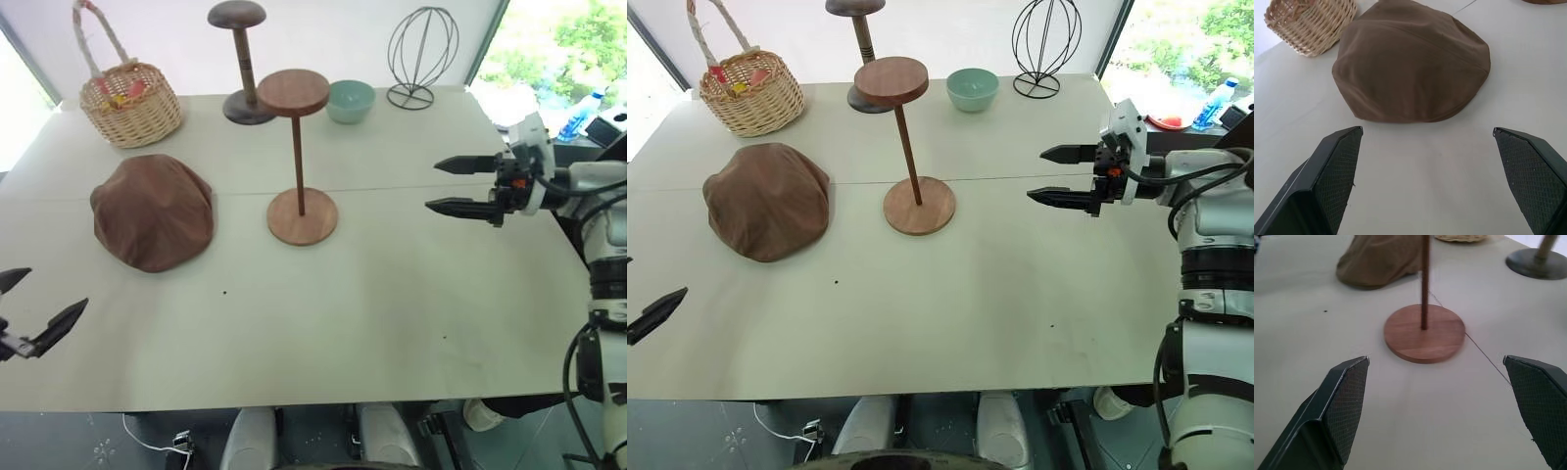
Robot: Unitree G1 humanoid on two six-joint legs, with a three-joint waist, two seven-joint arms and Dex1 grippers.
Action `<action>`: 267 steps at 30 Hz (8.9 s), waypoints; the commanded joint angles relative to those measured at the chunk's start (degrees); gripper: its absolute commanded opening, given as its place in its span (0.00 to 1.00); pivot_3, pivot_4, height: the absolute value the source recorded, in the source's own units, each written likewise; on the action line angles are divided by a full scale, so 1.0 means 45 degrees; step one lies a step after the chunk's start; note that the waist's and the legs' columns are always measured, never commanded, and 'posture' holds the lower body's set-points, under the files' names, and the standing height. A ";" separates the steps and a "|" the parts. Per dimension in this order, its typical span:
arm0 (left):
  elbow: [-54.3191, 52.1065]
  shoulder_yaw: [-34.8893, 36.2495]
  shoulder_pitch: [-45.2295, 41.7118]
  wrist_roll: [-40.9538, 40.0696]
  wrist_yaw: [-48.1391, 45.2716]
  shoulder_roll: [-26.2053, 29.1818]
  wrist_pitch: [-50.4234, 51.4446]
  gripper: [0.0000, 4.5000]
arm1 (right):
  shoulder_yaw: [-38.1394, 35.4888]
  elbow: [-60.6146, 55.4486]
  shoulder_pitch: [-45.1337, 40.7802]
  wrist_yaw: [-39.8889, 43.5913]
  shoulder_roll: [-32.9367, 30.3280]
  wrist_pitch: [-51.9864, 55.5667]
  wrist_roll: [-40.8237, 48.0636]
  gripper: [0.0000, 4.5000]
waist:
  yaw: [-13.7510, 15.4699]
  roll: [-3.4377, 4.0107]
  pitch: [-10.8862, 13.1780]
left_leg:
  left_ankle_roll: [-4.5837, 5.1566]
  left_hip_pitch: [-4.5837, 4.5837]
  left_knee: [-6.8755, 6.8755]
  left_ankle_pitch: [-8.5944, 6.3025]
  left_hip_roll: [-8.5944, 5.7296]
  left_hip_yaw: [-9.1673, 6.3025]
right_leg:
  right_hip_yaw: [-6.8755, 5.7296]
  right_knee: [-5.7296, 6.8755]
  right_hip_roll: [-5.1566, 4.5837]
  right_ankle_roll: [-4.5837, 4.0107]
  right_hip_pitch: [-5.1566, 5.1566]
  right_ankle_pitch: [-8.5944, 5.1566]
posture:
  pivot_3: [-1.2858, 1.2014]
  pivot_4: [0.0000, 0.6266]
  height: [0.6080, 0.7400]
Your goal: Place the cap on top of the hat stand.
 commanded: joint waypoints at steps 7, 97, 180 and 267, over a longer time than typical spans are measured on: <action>-0.0705 -0.4505 -0.2020 0.4620 0.2755 0.0521 -0.0423 0.99 | -0.0704 -0.6157 0.0395 -0.1128 -0.1116 0.4974 0.3521 1.00 | -0.0021 -0.0013 -0.0005 | 0.0000 0.0036 0.0015 0.0000 0.0002 0.0015 | 0.0030 0.0047 0.0004 -0.0003 0.0008 -0.0001 | 0.52 0.24 1.00; 0.2152 -1.0427 -1.3137 1.0465 0.6917 -0.0275 -0.9347 0.00 | -0.1826 -0.6278 0.0401 -0.4847 -0.1987 0.4712 0.4709 1.00 | 0.0301 -0.0162 0.0083 | 0.0002 0.0062 0.0023 0.0002 0.0067 0.0054 | 0.0083 0.0090 0.0091 0.0048 -0.0004 0.0044 | 0.52 0.24 1.00; 0.4801 -0.3729 -1.0727 -0.7757 -0.6729 0.7649 0.8178 0.99 | 0.3981 -0.4993 0.2289 -1.2848 0.3493 -1.3030 -1.0413 1.00 | -0.0104 -0.0206 0.0148 | -0.0016 0.0029 0.0010 0.0012 0.0189 0.0153 | 0.0296 0.0145 0.0289 -0.0050 -0.0177 0.0060 | 0.52 0.24 1.00; 0.5173 -0.4284 -1.2640 -0.7193 -0.5700 0.6833 0.7748 1.00 | 0.2875 -0.6166 0.3005 -0.7454 -0.2359 -0.9064 0.0493 0.89 | -0.0361 -0.0270 0.0152 | -0.0017 0.0142 0.0037 0.0016 0.0201 0.0176 | 0.0365 0.0297 0.0314 -0.0066 -0.0156 0.0061 | 0.52 0.24 1.00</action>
